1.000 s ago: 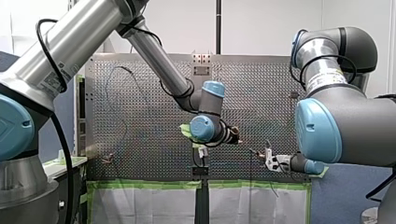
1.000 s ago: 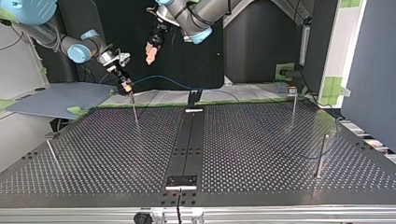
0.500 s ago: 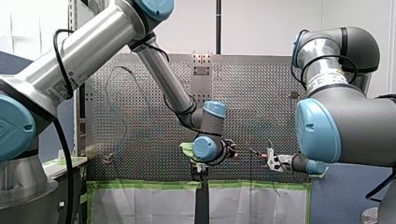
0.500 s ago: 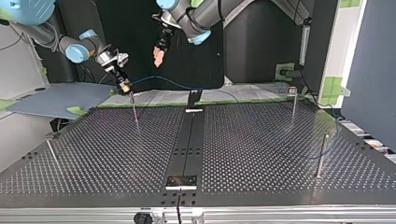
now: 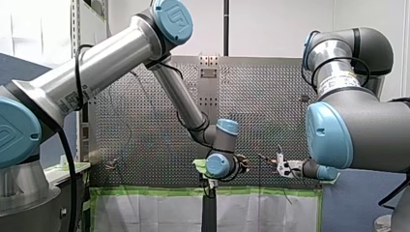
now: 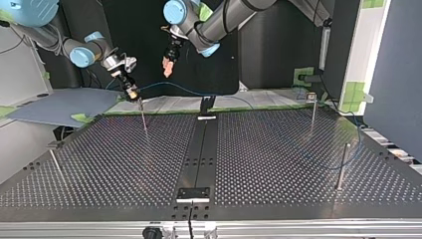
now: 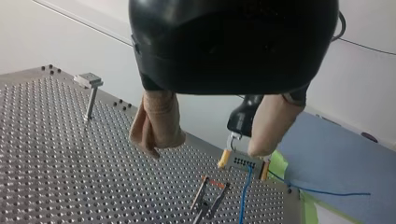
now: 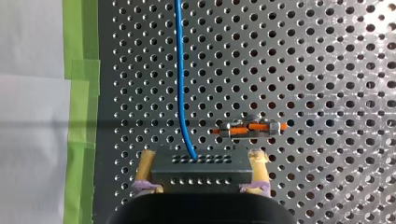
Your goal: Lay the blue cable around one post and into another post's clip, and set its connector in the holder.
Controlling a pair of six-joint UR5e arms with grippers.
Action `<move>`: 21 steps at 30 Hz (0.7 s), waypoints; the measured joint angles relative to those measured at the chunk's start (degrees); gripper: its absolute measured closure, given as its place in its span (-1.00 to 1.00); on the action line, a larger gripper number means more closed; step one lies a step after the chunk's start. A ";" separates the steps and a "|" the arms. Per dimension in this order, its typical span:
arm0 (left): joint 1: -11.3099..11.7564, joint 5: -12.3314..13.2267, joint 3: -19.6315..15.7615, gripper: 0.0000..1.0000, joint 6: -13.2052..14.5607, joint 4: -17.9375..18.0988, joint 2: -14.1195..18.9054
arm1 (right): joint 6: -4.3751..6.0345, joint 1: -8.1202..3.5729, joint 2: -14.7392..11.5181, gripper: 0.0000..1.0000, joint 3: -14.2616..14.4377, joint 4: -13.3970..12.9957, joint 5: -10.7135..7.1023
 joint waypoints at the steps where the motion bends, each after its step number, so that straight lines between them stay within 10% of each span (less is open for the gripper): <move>1: 0.16 0.17 0.42 -1.00 -0.04 -0.07 -0.42 | -0.01 0.00 0.00 1.00 0.00 0.01 0.20; 21: 0.62 -1.88 10.22 -1.00 2.38 -0.87 -10.24 | -0.07 0.02 0.01 1.00 0.01 0.06 1.51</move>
